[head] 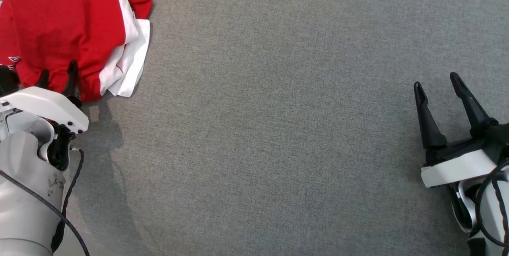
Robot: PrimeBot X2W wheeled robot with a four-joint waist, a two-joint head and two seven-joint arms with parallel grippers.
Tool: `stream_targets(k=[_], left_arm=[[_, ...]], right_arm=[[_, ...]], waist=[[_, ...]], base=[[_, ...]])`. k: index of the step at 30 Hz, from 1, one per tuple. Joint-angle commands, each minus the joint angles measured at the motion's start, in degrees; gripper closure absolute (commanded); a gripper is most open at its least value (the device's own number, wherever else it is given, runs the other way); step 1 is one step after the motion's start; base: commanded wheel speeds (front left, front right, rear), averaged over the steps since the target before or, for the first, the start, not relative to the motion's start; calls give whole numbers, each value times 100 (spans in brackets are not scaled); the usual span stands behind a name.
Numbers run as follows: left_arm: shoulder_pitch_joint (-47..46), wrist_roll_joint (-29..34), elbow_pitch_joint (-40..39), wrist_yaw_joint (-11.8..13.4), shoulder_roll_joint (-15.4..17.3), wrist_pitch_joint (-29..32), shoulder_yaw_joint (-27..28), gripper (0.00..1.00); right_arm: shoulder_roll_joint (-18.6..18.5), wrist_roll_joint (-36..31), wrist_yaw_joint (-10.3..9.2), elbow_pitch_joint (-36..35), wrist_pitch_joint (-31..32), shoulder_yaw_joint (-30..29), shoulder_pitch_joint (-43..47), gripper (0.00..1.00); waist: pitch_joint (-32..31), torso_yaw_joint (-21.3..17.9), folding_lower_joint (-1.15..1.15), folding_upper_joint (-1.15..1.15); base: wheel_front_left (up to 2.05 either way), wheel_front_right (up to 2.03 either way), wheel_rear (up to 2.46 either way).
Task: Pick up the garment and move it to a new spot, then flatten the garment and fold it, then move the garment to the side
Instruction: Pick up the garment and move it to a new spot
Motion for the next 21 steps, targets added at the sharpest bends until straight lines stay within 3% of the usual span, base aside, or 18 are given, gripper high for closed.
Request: stream_targets(k=[1, 2, 3, 8, 16, 21], left_arm=[[-150, -36, 150, -8, 46, 142, -117, 50], [-190, -20, 210, -8, 66, 183, -175, 65], [-225, 15, 255, -8, 97, 183, -230, 100], [-343, 96, 414, -7, 142, 71, -396, 100], [-430, 128, 364, 15, 275, -616, -430, 100], [-250, 188, -349, 169, 423, -758, -152, 100]], right_arm=[[-55, 19, 11, -24, -1, -4, -110, 0], [-57, 18, 11, -20, -1, -5, -108, 0], [-60, 19, 11, -15, -1, -8, -106, 0], [-74, 34, 11, 14, 5, 5, -143, 0], [-30, 79, 10, 88, 2, -55, -13, 0], [60, 70, 11, 91, -2, -130, 93, 0]], waist=[[45, 1, 0, 0], [51, 7, 0, 0], [54, 13, 0, 0], [32, 28, 0, 0], [-234, 65, 0, 0], [-511, 47, 0, 0]], base=[[0, 0, 0], [0, 0, 0], [0, 0, 0], [0, 0, 0], [0, 0, 0], [0, 0, 0]])
